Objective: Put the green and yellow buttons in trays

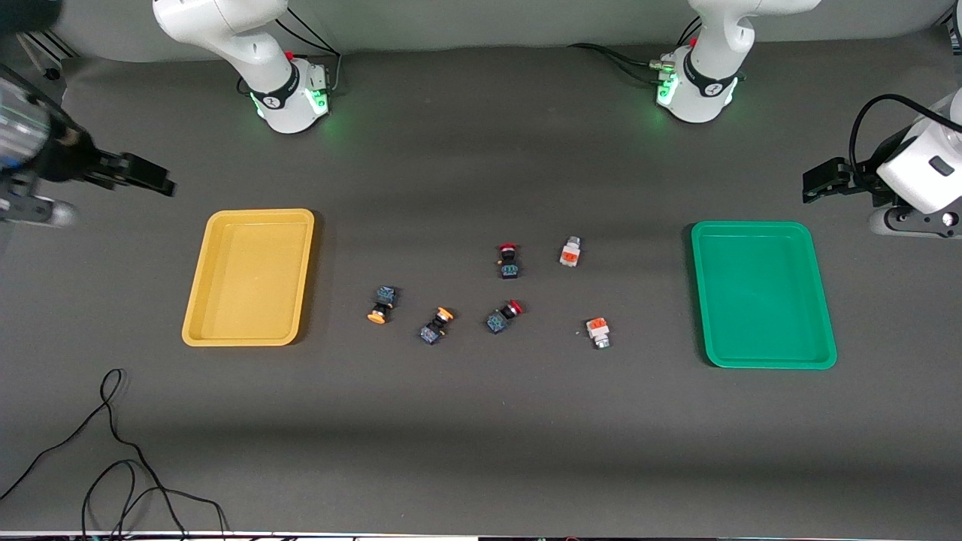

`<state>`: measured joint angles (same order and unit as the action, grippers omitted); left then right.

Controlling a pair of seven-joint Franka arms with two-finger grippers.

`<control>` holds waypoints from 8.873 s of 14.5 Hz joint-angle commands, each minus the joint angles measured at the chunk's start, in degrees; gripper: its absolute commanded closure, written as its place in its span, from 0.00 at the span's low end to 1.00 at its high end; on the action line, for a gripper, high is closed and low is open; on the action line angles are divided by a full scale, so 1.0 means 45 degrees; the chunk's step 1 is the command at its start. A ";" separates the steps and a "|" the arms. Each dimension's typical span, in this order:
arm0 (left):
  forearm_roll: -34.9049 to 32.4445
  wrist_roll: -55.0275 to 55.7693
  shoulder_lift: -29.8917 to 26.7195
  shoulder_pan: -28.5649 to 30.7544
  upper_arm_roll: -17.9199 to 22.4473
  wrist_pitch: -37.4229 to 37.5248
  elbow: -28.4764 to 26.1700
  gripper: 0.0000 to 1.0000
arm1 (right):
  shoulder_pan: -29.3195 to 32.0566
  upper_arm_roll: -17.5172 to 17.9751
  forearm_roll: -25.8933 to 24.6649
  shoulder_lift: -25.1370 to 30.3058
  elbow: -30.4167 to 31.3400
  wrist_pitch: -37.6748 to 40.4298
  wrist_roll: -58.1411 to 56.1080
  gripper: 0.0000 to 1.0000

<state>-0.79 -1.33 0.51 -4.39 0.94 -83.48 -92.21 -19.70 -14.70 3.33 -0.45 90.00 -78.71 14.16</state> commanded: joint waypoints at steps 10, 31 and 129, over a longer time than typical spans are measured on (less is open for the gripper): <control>0.0838 0.4624 -0.1229 -0.0625 -0.3447 -0.3515 -0.3589 0.00 | -0.2885 -0.0015 0.2249 -0.5070 -0.0176 -0.3871 0.3432 0.00; -0.0840 0.8107 0.2539 -0.4494 -0.3842 -1.2185 -0.7924 0.00 | -0.3825 -0.0034 0.4964 -0.8689 0.2578 -1.1356 0.3863 0.69; -0.2228 1.1486 0.8834 -0.1701 -0.3529 -0.9402 0.0491 0.90 | -0.5661 -1.0307 0.3050 -0.3144 0.0099 -0.1123 -0.4436 0.00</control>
<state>-10.56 49.52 43.38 -12.17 -15.02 -129.34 -90.63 -45.43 -60.56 18.52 -14.94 93.22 -86.22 -4.73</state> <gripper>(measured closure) 0.590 0.000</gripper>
